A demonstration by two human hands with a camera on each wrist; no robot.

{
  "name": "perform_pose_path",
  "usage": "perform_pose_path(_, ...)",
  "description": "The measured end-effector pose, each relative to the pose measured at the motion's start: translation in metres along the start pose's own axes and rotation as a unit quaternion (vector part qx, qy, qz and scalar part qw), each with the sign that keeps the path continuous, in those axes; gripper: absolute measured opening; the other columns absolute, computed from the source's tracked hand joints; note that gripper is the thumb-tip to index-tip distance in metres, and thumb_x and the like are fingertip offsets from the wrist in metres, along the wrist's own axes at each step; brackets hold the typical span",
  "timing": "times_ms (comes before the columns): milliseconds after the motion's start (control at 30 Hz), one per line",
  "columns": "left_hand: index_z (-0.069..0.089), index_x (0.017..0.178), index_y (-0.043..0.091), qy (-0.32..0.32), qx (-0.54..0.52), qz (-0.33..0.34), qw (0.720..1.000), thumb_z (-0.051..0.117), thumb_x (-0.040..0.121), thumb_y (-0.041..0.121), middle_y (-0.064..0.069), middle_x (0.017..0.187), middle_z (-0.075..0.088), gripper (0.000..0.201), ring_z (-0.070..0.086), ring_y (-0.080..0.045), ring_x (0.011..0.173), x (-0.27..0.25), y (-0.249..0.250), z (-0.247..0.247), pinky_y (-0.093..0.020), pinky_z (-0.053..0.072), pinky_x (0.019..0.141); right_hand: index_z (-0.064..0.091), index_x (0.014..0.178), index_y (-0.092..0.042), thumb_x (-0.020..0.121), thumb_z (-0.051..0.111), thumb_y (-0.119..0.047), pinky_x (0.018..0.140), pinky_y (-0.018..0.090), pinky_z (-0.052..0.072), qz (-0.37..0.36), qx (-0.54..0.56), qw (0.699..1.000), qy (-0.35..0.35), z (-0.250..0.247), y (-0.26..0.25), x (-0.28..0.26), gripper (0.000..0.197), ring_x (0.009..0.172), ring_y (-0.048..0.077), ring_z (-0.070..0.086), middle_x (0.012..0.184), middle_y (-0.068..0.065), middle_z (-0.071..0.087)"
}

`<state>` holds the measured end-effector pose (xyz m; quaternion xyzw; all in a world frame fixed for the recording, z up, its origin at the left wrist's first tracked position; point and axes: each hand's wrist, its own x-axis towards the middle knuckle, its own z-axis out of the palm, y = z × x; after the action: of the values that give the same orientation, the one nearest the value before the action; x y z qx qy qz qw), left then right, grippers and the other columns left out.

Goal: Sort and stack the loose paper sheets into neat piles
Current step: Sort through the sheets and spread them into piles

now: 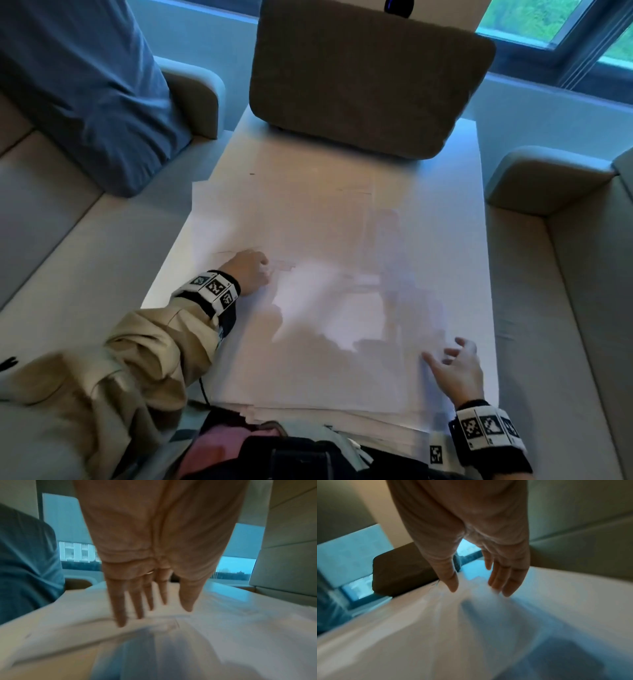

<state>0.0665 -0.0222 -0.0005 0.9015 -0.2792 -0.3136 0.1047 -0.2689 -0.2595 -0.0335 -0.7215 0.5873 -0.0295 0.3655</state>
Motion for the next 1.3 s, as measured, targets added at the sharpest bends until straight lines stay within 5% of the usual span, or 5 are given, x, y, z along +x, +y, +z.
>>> perform_pose_path(333, 0.027, 0.137, 0.001, 0.025, -0.055, -0.162, 0.985, 0.052, 0.087, 0.034, -0.025, 0.144, 0.021, 0.065, 0.02, -0.039, 0.133, -0.006, -0.014, 0.056, -0.041, 0.028, 0.108, 0.045, 0.126, 0.002, 0.084, 0.066, -0.037, 0.103, 0.042, 0.037, -0.001, -0.152, 0.988, 0.006, 0.04, -0.017, -0.018, 0.061, 0.124, 0.038, 0.036, 0.133, 0.024, 0.036)
perform_pose_path(600, 0.039, 0.136, 0.002, 0.059, -0.128, -0.088, 0.986, 0.055, 0.089, 0.028, -0.019, 0.136, 0.04, 0.056, 0.027, -0.03, 0.134, -0.002, -0.015, 0.041, -0.036, 0.031, 0.108, 0.049, 0.125, -0.003, 0.084, 0.067, -0.025, 0.102, 0.049, 0.037, -0.104, -0.132, 0.984, 0.058, 0.046, -0.045, -0.016, 0.05, 0.122, 0.039, 0.043, 0.134, 0.022, 0.039)
perform_pose_path(933, 0.051, 0.119, 0.007, 0.16, -0.092, -0.223, 0.957, 0.058, 0.062, 0.047, -0.017, 0.129, 0.045, 0.07, 0.038, -0.036, 0.122, 0.041, -0.093, -0.005, -0.04, 0.042, 0.094, 0.051, 0.127, -0.012, 0.078, 0.072, -0.033, 0.105, 0.048, 0.037, -0.1, -0.181, 0.978, -0.026, 0.072, -0.068, -0.006, 0.058, 0.129, 0.035, 0.032, 0.137, 0.016, 0.034)
perform_pose_path(1133, 0.027, 0.144, 0.022, 0.149, 0.002, -0.104, 0.983, 0.082, 0.061, 0.034, -0.018, 0.154, 0.008, 0.1, 0.009, -0.034, 0.143, 0.051, -0.099, -0.014, -0.043, 0.024, 0.113, 0.055, 0.122, -0.011, 0.075, 0.075, -0.03, 0.103, 0.044, 0.038, -0.104, -0.179, 0.978, -0.022, 0.072, -0.067, -0.004, 0.055, 0.125, 0.035, 0.036, 0.133, 0.017, 0.038)
perform_pose_path(1300, 0.033, 0.144, 0.023, 0.046, 0.116, 0.069, 0.99, 0.07, 0.076, 0.042, -0.005, 0.158, 0.012, 0.08, 0.009, -0.026, 0.146, 0.067, -0.089, -0.028, -0.043, 0.017, 0.116, 0.056, 0.121, -0.013, 0.076, 0.076, -0.032, 0.104, 0.043, 0.038, -0.107, -0.171, 0.979, -0.022, 0.072, -0.064, -0.002, 0.053, 0.126, 0.034, 0.036, 0.134, 0.016, 0.038)
